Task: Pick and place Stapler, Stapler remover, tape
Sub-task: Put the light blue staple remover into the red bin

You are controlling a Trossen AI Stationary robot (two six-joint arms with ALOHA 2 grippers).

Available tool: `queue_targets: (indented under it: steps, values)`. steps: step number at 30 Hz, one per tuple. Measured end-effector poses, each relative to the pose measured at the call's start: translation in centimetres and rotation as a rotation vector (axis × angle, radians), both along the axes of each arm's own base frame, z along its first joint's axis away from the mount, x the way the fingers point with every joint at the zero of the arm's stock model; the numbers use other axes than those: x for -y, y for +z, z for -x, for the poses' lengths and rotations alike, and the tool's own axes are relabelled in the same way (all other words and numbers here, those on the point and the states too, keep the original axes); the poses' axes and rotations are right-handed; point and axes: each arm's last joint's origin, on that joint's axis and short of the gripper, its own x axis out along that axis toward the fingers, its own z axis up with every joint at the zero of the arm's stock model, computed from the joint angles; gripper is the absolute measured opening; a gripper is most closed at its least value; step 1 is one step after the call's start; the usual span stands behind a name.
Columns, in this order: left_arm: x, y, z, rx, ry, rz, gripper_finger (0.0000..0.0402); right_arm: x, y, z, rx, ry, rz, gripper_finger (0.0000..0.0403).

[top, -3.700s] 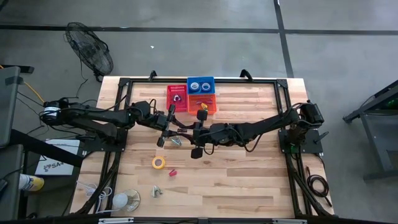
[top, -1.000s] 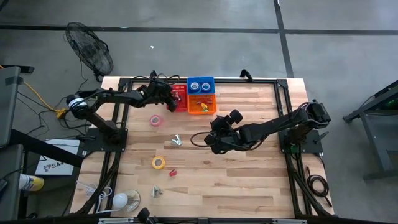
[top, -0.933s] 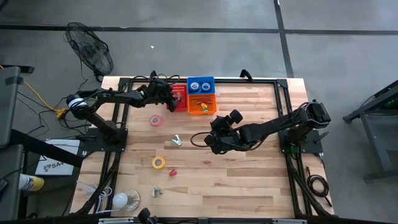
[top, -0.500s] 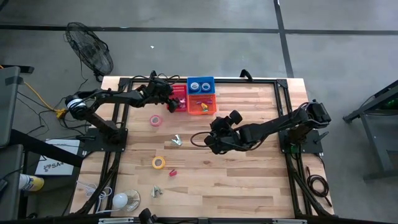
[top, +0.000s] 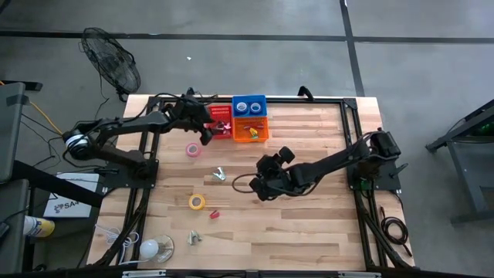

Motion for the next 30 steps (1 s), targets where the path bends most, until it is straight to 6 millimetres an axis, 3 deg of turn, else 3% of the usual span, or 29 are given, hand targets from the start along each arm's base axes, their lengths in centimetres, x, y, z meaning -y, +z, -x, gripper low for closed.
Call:
queue_targets:
  steps: [9,20,30]
  values:
    - [2.6,-0.1,-1.1,-0.017,-0.23,-0.009,0.0268,-2.8,-2.8,-2.0,0.122,0.025,0.05,0.0186]
    - [3.8,-0.4,-1.5,-0.054,-0.298,0.0,0.0268,-3.7,-8.2,-4.0,0.141,0.028,0.063,0.0185]
    - [3.8,-0.4,-1.5,-0.058,-0.305,-0.006,0.0268,-4.3,-8.2,-4.0,0.132,0.054,0.076,0.0185]
